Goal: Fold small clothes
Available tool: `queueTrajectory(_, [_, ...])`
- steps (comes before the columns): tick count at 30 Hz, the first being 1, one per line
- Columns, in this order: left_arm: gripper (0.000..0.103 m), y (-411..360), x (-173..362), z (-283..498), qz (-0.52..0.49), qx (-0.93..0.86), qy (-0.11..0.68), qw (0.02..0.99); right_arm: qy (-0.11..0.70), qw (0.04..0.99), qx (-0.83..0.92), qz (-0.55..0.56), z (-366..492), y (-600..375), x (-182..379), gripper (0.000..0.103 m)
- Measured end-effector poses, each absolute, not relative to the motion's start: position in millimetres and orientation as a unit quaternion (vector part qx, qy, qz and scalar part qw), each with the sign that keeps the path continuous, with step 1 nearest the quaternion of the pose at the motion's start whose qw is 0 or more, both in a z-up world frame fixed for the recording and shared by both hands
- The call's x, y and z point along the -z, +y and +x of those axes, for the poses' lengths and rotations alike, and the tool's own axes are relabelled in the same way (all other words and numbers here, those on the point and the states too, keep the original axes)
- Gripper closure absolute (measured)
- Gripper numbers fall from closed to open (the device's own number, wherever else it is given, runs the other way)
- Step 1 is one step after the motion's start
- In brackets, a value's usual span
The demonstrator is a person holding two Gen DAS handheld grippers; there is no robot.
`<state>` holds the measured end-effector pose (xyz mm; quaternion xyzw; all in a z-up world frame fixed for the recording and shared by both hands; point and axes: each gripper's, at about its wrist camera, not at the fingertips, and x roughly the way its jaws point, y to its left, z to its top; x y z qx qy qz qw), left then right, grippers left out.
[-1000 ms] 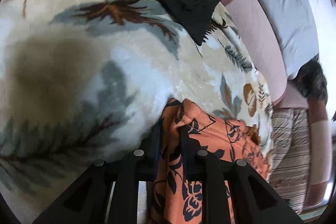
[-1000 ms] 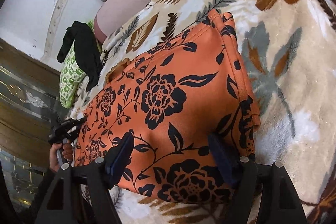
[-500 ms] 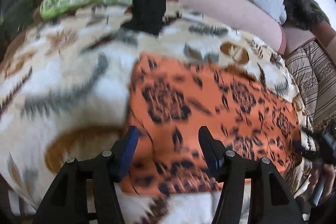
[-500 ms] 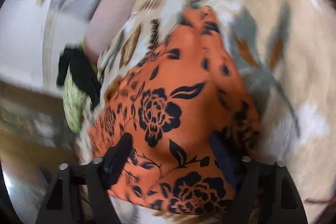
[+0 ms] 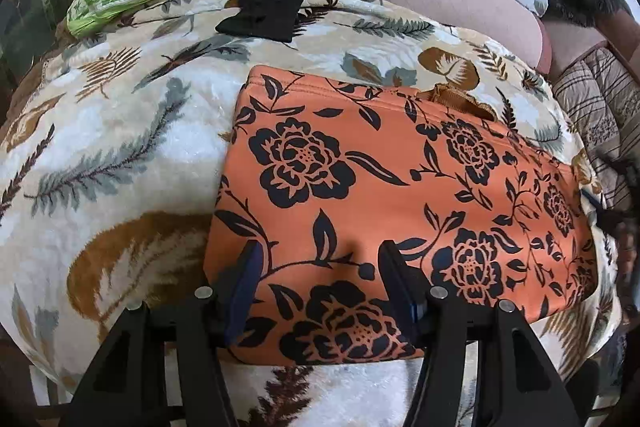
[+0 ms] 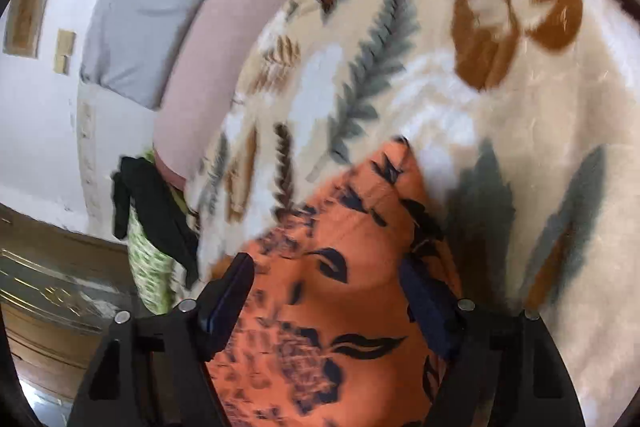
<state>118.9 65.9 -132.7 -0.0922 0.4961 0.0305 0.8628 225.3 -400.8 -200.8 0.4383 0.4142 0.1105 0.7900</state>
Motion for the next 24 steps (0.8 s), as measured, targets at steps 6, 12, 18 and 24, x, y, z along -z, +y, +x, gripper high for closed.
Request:
queueTrajectory(6, [0.043,61.9,133.7,113.3,-0.092,-0.028,0.502,0.860,0.474,0.773,-0.038,0.420,228.3,-416.1,240.1,0.022])
queueTrajectory(12, [0.043,61.4,120.2,91.9,-0.090,-0.029,0.483,0.870,0.413,0.838,-0.061,0.351,181.9,-386.2,171.2,0.021])
queueTrajectory(18, [0.042,54.7,119.8,59.9,-0.097,-0.019,0.483,0.870,0.418,0.850,-0.128,0.293,110.2,-335.7,157.0,0.019])
queueTrajectory(24, [0.042,53.0,113.0,35.2,-0.102,-0.012,0.478,0.872,0.500,0.806,-0.091,0.303,114.5,-327.3,218.1,0.019])
